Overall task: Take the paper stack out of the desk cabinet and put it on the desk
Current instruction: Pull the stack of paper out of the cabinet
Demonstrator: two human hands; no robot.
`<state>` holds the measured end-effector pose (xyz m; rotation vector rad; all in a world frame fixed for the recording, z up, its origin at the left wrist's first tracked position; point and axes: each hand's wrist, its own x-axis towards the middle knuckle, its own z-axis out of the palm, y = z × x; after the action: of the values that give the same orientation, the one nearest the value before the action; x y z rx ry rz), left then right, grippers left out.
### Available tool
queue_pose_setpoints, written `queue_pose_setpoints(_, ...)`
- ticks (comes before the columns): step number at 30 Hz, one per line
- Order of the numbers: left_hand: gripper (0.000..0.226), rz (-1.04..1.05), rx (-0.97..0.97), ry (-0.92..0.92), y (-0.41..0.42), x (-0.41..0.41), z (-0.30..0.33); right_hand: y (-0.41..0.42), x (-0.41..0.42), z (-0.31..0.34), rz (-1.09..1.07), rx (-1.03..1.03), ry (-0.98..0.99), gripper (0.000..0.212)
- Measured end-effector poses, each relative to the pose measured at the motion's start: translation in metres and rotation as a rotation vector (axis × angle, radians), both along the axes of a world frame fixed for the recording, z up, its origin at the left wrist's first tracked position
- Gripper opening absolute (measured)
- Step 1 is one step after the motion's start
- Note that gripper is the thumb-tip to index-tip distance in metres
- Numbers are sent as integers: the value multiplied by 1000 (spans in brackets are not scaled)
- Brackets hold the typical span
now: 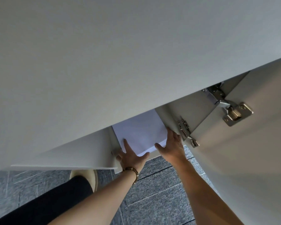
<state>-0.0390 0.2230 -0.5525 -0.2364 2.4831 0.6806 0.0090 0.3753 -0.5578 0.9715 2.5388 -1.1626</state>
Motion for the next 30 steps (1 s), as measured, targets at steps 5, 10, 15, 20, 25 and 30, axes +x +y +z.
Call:
queue_pose_setpoints(5, 109, -55, -30, -33, -9, 29, 4, -7, 32, 5, -112, -33, -51, 90)
queue_pose_setpoints(10, 93, -53, 30, -12, -20, 67, 13, -17, 61, 1, -186, -63, -122, 85)
queue_pose_setpoints(15, 87, -10, 90, -32, -30, 81, 13, -22, 69, -1, -222, -65, -150, 76)
queue_pose_setpoints(20, 86, 100, 94, 29, -26, 62, 11, -7, 56, -15, -273, -192, -137, 75)
queue_pose_setpoints(25, 89, 187, 152, -1, -22, 44, 7, 2, 49, -24, -321, -410, -144, 55)
queue_pose_setpoints(30, 73, 234, 90, 18, -20, 38, 7, -5, 48, -25, -331, -369, -142, 58)
